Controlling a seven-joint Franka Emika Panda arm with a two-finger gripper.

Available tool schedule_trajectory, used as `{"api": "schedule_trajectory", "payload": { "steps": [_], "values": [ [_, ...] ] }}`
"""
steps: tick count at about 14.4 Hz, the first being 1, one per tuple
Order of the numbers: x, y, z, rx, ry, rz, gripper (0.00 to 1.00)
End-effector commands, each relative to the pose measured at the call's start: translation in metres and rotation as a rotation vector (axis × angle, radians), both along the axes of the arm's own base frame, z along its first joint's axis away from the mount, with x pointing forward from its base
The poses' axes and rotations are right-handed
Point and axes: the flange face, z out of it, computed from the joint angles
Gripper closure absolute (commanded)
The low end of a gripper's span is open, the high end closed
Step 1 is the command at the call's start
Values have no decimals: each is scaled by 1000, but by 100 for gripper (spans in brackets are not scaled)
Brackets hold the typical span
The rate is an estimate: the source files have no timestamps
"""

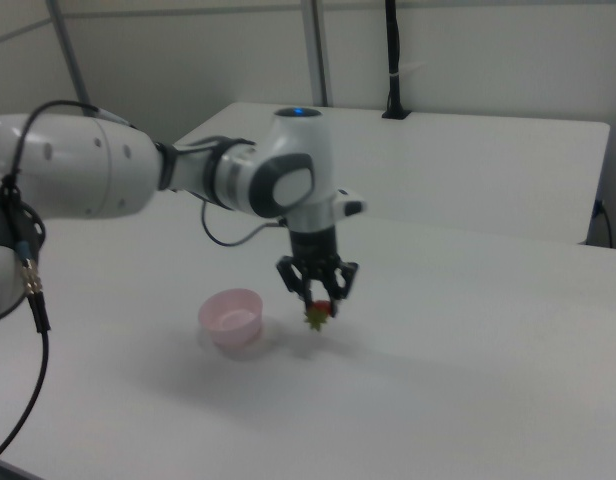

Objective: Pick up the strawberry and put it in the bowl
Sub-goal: 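Lift the strawberry and carry it over the pink bowl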

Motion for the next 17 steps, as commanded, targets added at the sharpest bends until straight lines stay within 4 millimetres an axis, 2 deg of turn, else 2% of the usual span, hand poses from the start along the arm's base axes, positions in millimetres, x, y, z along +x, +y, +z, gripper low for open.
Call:
{"api": "schedule_trajectory", "payload": {
  "steps": [1,4,6,8,9,10,11,12,13,15,17],
  "values": [
    [-16,69,30,-30,54,-54,74],
    [-26,119,29,-42,67,-102,74],
    [-29,151,13,-56,73,-151,74],
    [-34,167,-1,-60,71,-165,74],
    [-32,167,-1,-59,63,-167,69],
    [-31,164,4,-56,56,-174,53],
    [-32,163,7,-56,56,-176,45],
    [-33,163,11,-53,55,-179,33],
    [-34,164,18,-51,50,-182,0],
    [-38,166,41,-52,46,-190,0],
    [-39,167,78,-50,39,-194,0]
  ]
}}
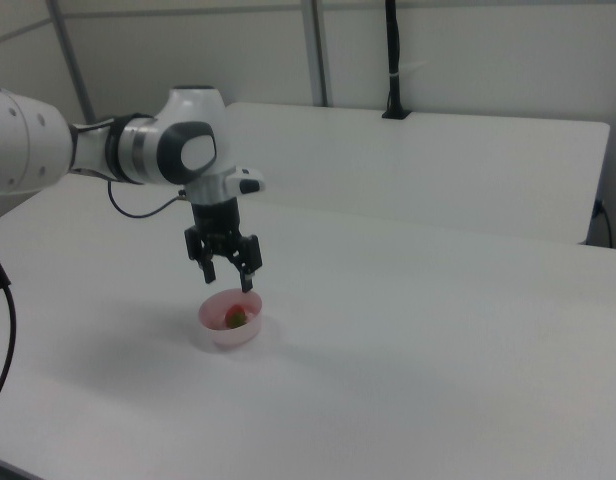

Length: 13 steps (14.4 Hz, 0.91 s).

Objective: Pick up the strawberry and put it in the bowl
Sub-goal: 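Open the gripper to drop the strawberry in the bowl, then raise it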

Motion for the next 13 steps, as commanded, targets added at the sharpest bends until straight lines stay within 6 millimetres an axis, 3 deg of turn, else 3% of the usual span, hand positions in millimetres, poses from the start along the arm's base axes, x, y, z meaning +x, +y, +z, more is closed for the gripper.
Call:
{"api": "schedule_trajectory", "payload": {
  "steps": [1,3,6,8,13],
  "values": [
    [-12,3,68,-11,-17,-17,0],
    [-23,4,106,-5,-27,-19,0],
    [-58,5,168,0,-56,-18,0],
    [-71,2,194,4,-87,-23,0],
    [-83,-8,210,7,-94,-38,0]
  ]
}}
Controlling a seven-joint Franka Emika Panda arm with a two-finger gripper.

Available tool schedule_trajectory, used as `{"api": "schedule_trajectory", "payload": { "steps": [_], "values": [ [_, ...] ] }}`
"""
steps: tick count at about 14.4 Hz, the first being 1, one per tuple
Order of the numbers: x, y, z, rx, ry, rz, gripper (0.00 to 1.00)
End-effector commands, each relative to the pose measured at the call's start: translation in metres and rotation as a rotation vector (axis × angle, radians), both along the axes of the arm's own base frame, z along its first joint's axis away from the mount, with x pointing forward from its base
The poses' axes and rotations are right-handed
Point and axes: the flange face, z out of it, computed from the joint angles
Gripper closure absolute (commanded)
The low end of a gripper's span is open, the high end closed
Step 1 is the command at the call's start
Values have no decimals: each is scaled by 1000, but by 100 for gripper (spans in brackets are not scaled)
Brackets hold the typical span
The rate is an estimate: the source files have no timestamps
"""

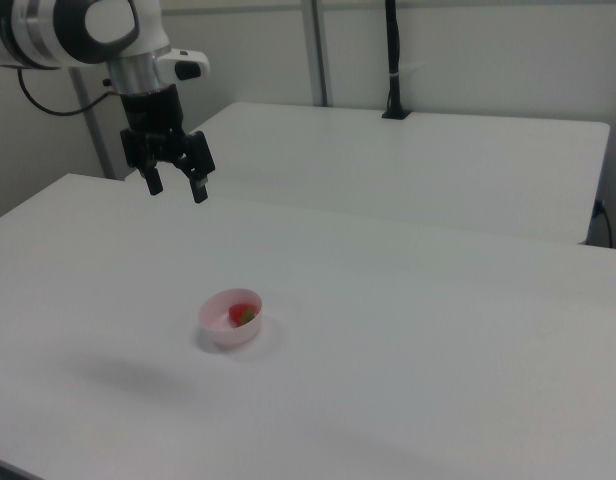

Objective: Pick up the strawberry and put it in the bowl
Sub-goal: 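Open the gripper to drop the strawberry in the bowl, then raise it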

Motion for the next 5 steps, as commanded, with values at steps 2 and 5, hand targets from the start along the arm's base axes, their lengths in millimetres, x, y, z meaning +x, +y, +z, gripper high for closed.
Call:
{"api": "schedule_trajectory", "payload": {
  "steps": [2,5],
  "values": [
    [-9,-6,0,2,7,-25,0],
    [-10,-10,4,4,2,-32,0]
  ]
}}
